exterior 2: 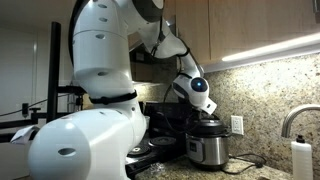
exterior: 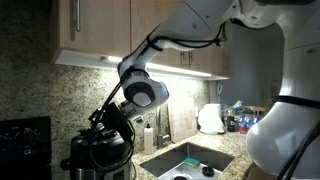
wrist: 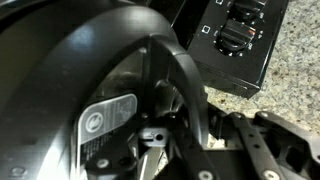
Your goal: Pick up the lid from the stove and put it on the pressure cooker.
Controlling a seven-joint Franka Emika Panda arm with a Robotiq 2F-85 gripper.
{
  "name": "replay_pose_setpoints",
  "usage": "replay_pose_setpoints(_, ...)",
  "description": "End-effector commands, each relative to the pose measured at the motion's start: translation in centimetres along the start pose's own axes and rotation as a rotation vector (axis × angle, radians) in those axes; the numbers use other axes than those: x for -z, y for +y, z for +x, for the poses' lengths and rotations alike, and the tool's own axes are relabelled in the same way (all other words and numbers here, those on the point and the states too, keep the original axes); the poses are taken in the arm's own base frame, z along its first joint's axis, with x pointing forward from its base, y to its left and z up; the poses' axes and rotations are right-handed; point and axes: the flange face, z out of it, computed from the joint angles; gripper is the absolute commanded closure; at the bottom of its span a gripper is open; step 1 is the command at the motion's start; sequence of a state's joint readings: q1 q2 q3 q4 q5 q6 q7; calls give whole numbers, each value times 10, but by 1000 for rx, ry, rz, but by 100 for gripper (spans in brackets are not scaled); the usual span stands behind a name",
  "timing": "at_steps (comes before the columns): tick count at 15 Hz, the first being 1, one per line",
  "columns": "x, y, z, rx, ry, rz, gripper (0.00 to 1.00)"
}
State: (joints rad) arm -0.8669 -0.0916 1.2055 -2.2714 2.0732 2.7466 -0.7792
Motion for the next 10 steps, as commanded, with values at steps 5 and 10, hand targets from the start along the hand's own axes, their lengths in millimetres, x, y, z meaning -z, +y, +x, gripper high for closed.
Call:
replay_pose_setpoints(5, -5, -7, 11, -66, 109, 63, 97)
replay_pose_setpoints(10, -5, 9, -3, -66, 178, 74, 97)
